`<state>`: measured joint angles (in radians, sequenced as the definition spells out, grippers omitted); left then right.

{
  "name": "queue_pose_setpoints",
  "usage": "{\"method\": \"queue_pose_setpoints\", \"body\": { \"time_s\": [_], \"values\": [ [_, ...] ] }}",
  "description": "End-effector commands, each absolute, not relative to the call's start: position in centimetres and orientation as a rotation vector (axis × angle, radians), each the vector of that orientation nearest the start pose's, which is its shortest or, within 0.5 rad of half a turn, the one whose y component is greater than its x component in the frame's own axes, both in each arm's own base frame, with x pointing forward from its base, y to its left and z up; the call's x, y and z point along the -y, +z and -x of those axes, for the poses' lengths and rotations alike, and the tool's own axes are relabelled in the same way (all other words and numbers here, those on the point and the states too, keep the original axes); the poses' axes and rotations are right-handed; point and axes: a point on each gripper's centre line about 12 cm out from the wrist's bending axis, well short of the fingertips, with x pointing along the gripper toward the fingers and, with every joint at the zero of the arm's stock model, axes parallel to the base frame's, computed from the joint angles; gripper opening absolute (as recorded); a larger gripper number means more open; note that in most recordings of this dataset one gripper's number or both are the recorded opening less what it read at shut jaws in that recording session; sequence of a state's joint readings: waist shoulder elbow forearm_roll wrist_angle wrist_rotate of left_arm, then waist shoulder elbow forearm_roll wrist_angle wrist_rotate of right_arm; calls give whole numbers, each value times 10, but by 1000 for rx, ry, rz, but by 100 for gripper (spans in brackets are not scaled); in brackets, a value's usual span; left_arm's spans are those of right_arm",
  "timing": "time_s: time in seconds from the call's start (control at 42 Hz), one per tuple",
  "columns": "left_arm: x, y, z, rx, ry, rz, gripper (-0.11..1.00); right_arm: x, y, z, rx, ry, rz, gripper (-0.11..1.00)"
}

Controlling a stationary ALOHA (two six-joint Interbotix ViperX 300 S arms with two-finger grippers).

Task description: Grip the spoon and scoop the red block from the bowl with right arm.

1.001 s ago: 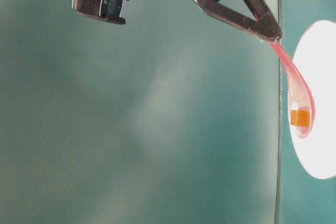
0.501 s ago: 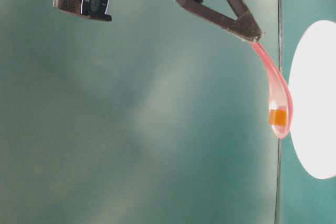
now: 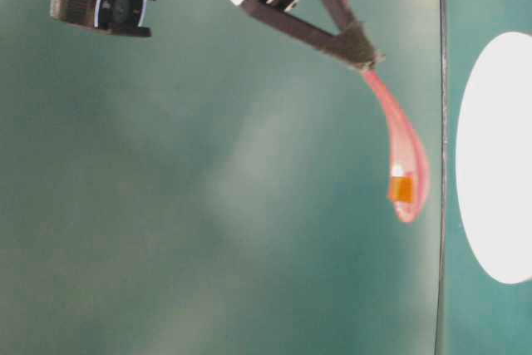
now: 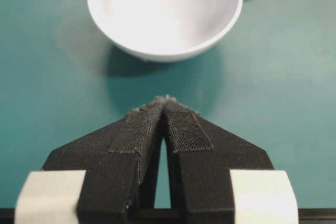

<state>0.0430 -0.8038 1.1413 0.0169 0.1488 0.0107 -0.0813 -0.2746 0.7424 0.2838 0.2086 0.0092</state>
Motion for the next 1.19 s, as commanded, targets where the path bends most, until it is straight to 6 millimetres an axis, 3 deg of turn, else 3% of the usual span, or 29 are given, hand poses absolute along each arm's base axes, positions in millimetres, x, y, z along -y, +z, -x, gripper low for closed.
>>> {"method": "queue_pose_setpoints", "body": {
  "time_s": [0.0, 0.31, 1.168],
  "values": [
    [-10, 230, -216, -465, 40, -23, 0, 25, 248, -339, -601, -120, -330, 22],
    [-10, 230, -215, -465, 40, -24, 0, 29, 265, -331, -617, -117, -339, 22],
    [-10, 230, -216, -466, 39, -26, 0, 31, 265, -329, -621, -122, -337, 22]
  ]
}}
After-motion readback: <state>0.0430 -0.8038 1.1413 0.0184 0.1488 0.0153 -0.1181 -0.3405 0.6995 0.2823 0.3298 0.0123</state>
